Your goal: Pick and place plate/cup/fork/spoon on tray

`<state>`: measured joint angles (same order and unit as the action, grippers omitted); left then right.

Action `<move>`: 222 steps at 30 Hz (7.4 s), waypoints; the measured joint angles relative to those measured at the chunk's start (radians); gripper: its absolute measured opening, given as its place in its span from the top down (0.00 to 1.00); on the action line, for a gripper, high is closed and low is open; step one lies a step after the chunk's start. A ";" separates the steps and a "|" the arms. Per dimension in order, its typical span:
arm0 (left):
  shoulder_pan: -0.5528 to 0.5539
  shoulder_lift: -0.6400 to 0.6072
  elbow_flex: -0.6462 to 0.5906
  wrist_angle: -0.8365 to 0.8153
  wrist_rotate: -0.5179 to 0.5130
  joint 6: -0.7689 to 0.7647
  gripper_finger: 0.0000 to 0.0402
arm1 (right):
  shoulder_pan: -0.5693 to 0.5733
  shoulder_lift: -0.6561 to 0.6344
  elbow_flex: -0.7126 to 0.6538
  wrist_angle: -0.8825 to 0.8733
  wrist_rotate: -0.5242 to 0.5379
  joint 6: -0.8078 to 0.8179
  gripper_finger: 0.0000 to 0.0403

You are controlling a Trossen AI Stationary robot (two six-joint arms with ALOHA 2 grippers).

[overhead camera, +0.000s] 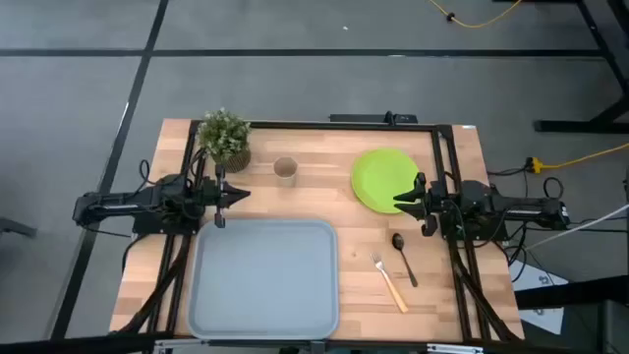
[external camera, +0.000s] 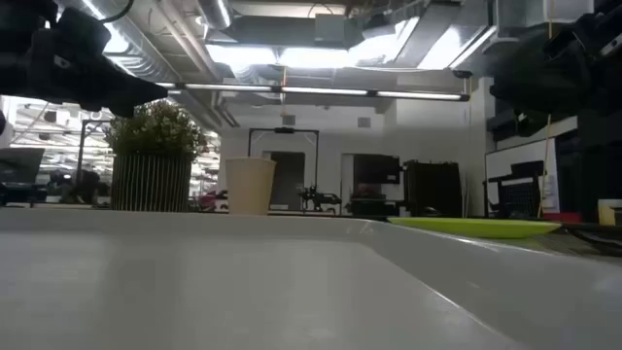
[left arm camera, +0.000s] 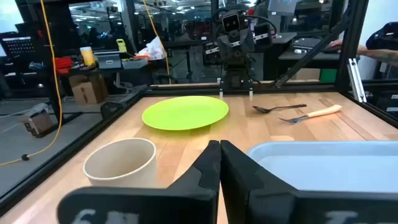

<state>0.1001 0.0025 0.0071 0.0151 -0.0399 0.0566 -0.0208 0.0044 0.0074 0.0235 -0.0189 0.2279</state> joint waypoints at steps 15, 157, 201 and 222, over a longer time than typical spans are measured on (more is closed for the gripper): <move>0.000 0.000 0.000 0.000 0.000 0.000 1.00 | 0.000 0.000 0.000 0.000 0.000 0.000 0.72; -0.058 0.011 0.000 0.232 -0.030 -0.099 1.00 | 0.216 1.664 0.765 -0.752 0.649 0.158 0.98; -0.058 0.010 0.000 0.232 -0.029 -0.132 1.00 | 0.620 2.133 1.547 -0.257 0.515 -0.678 0.99; -0.058 0.010 0.000 0.232 -0.029 -0.132 1.00 | 0.569 2.272 1.650 -0.053 0.379 -0.677 0.89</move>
<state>0.0422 0.0129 0.0071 0.2466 -0.0692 -0.0757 0.5477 2.2768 1.6569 -0.0291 0.3604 -0.4491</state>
